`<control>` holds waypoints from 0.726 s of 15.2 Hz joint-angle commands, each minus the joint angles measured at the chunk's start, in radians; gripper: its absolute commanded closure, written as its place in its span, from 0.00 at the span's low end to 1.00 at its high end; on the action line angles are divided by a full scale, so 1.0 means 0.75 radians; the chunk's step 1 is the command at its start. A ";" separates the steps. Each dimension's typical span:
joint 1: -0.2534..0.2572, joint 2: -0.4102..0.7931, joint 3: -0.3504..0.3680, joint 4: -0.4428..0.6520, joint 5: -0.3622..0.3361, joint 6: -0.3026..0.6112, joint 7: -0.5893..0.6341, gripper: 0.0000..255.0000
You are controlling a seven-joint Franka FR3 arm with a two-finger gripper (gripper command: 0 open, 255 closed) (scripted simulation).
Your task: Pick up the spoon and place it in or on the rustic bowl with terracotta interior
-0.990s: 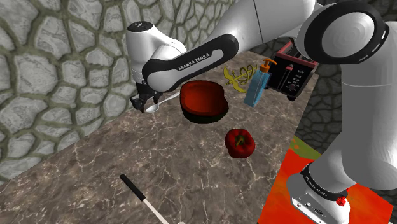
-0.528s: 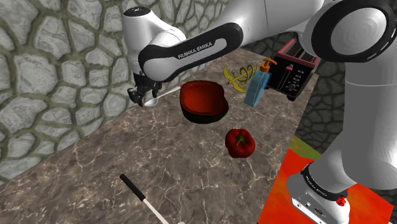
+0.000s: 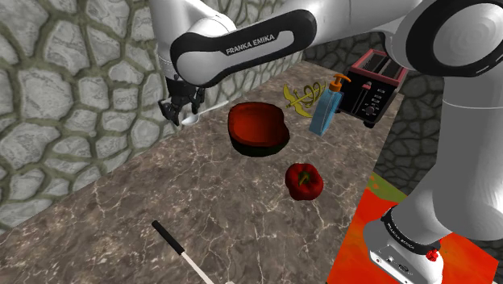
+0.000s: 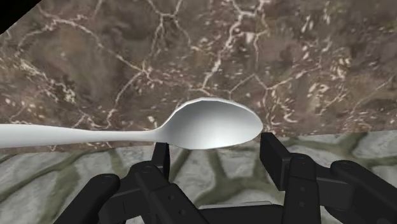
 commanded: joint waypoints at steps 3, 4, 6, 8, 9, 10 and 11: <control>0.001 -0.015 0.007 0.052 0.014 -0.064 -0.015 1.00; 0.002 -0.019 0.008 0.064 0.017 -0.080 -0.019 1.00; 0.004 -0.025 0.011 0.091 0.022 -0.112 -0.025 1.00; 0.006 -0.030 0.014 0.119 0.027 -0.144 -0.032 1.00; 0.007 -0.032 0.015 0.134 0.030 -0.160 -0.035 1.00; 0.008 -0.034 0.016 0.149 0.032 -0.177 -0.038 1.00; 0.010 -0.035 0.017 0.165 0.033 -0.194 -0.041 1.00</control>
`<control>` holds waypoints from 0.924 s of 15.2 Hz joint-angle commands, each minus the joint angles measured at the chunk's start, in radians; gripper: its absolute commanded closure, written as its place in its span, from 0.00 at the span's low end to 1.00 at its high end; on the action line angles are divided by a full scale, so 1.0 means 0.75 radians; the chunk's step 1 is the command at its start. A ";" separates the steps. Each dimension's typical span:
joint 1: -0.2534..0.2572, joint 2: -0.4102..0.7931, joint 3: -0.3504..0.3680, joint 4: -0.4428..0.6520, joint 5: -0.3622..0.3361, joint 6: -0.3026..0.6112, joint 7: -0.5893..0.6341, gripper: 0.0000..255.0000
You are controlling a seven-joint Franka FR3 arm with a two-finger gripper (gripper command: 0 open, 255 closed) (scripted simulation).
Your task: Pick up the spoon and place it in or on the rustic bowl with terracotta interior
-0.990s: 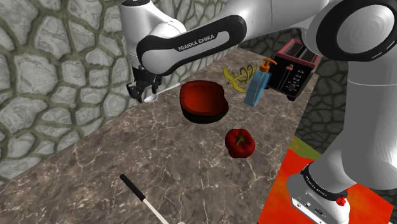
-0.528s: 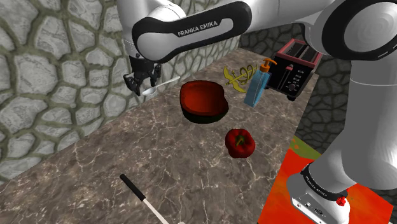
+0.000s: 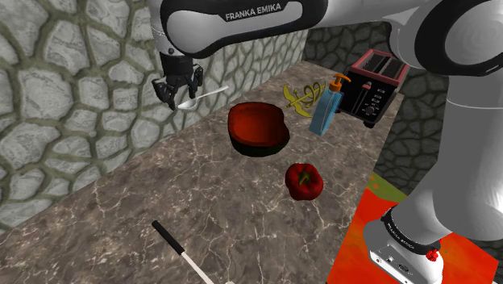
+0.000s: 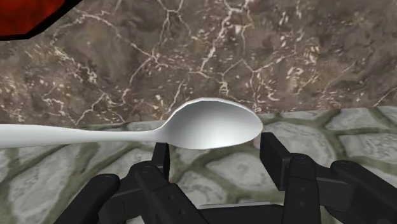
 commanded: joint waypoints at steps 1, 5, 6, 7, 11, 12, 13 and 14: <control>0.003 -0.001 0.002 0.033 0.004 -0.034 -0.007 1.00; 0.012 -0.002 0.005 0.104 0.009 -0.104 -0.018 1.00; 0.013 -0.002 0.005 0.115 0.009 -0.115 -0.020 1.00; -0.019 -0.073 0.014 0.011 0.034 -0.078 -0.024 1.00; -0.127 -0.338 0.042 -0.340 0.147 0.038 -0.068 1.00; -0.147 -0.402 0.045 -0.417 0.178 0.060 -0.086 1.00; -0.165 -0.465 0.045 -0.490 0.211 0.080 -0.105 1.00; -0.181 -0.527 0.044 -0.560 0.244 0.097 -0.127 1.00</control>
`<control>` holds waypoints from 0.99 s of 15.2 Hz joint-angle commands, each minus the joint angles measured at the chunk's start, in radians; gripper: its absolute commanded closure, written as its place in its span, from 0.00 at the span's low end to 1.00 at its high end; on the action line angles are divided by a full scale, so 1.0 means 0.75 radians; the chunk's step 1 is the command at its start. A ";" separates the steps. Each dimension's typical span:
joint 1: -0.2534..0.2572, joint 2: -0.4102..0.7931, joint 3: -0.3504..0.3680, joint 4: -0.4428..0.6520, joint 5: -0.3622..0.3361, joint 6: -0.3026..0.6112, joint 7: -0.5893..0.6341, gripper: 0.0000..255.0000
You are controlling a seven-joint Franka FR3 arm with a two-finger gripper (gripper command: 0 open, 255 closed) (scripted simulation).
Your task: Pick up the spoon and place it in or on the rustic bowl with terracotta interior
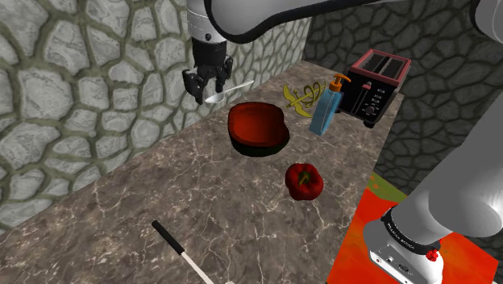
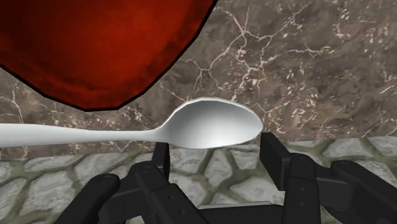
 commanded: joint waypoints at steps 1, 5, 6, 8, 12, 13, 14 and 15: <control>-0.029 -0.136 0.001 -0.157 0.071 0.041 -0.038 1.00; -0.049 -0.380 -0.033 -0.402 0.202 0.076 -0.138 1.00; -0.047 -0.425 -0.043 -0.445 0.225 0.079 -0.157 1.00; -0.045 -0.418 -0.043 -0.474 0.221 0.114 -0.152 1.00; -0.044 -0.400 -0.037 -0.530 0.212 0.185 -0.141 1.00; -0.044 -0.395 -0.035 -0.543 0.209 0.203 -0.138 1.00; -0.045 -0.389 -0.034 -0.556 0.206 0.221 -0.135 1.00; -0.045 -0.384 -0.032 -0.569 0.202 0.239 -0.131 1.00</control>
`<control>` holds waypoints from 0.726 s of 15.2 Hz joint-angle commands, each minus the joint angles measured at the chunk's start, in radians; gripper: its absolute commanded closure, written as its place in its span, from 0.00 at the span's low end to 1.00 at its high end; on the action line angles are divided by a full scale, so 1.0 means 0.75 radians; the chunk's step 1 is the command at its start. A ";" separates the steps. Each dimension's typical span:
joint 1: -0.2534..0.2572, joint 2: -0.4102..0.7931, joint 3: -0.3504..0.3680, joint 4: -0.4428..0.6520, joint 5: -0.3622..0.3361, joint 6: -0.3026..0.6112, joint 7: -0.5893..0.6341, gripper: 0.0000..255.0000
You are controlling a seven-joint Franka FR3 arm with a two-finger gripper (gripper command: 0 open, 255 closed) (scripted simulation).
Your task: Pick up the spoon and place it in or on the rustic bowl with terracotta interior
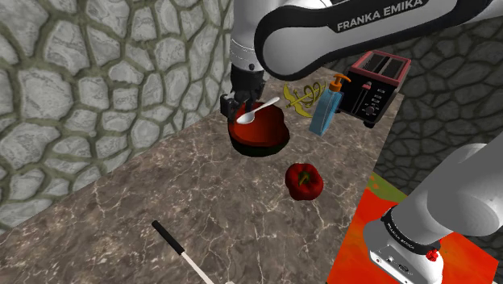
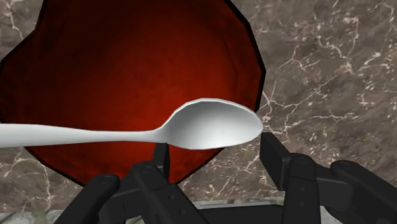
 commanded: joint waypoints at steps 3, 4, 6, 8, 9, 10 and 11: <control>0.000 0.029 0.009 -0.045 -0.017 0.072 0.019 1.00; 0.000 0.036 0.010 -0.057 -0.021 0.090 0.023 1.00; -0.001 0.051 0.013 -0.079 -0.031 0.125 0.032 1.00; -0.001 0.051 0.013 -0.079 -0.031 0.125 0.032 1.00; -0.001 0.051 0.013 -0.079 -0.031 0.125 0.032 1.00; -0.001 0.051 0.013 -0.079 -0.031 0.125 0.032 1.00; -0.001 0.051 0.013 -0.079 -0.031 0.125 0.032 1.00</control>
